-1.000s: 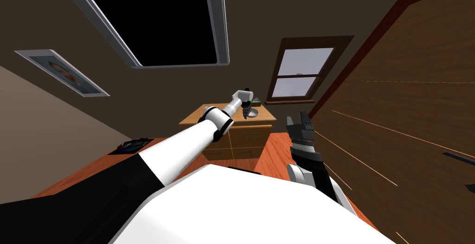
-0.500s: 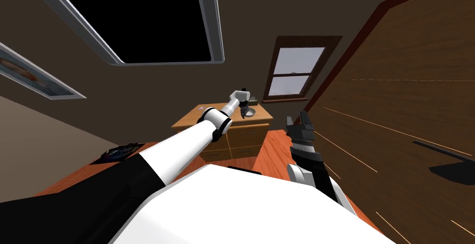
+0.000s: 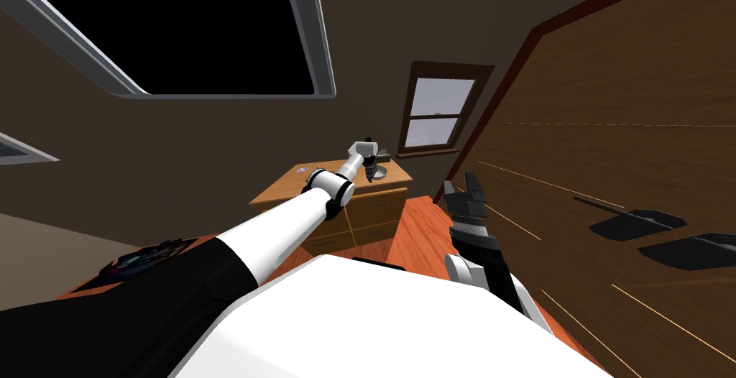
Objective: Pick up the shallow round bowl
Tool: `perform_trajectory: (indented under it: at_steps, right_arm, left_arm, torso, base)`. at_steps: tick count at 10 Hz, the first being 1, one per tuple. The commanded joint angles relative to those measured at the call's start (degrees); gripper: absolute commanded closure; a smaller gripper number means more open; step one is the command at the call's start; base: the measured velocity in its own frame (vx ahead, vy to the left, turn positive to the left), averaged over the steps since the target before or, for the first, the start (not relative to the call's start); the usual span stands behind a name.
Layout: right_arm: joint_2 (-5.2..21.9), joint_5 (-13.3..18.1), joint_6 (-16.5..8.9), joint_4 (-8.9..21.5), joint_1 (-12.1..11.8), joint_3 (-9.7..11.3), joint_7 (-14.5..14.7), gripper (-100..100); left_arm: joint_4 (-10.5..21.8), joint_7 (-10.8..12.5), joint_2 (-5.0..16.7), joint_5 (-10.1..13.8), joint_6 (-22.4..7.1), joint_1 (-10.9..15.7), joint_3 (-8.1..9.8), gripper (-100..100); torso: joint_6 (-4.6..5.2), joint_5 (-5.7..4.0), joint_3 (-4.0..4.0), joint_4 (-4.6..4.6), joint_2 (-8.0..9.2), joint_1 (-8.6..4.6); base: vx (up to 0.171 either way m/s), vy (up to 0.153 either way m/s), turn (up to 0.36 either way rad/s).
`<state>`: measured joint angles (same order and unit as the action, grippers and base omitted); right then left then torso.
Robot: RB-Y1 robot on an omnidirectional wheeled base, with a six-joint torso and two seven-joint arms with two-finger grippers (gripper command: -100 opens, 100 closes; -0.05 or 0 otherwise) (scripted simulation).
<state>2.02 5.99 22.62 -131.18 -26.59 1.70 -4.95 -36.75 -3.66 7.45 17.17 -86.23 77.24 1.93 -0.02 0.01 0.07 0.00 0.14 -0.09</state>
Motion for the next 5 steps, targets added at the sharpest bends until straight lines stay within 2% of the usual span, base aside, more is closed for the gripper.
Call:
perform_trajectory:
  at_steps: [1,2,3,4,5]
  right_arm:
    - [0.00,0.00,0.00,0.00,0.00,0.00,0.00,0]
    - [0.00,0.00,0.00,0.00,-0.01,-0.01,0.00,0]
    - [0.00,0.00,0.00,0.00,0.00,0.00,0.00,0]
    - [0.00,0.00,0.00,0.00,0.00,0.00,0.00,0]
    - [0.00,0.00,0.00,0.00,-0.01,-0.01,0.00,0]
  left_arm:
    - [-1.95,-0.28,0.45,-1.40,-1.02,-1.34,1.77,-100]
    - [-2.64,-0.95,1.14,-3.42,-1.33,-2.34,4.00,-100]
    - [-3.33,-1.61,1.82,-5.32,-1.65,-3.34,5.55,-100]
    - [-3.33,-1.61,1.82,-5.44,-1.65,-3.34,6.30,-100]
    - [-4.02,-2.27,2.51,-7.46,-1.96,-4.34,8.37,-100]
  torso:
    - [0.00,0.00,0.00,0.00,0.00,0.00]
    - [-0.04,0.01,0.00,0.01,-0.01,0.03]
    - [-0.03,0.02,-0.01,0.00,-0.01,0.05]
    - [0.00,0.00,0.01,0.00,0.02,0.02]
    - [-0.05,0.01,0.00,0.01,-0.01,0.05]
  base:
    - [-0.032,-0.007,-0.093]
    - [-0.029,-0.009,-0.141]
    - [-0.039,-0.012,-0.292]
    - [-0.030,-0.004,-0.094]
    - [-0.026,-0.008,-0.141]
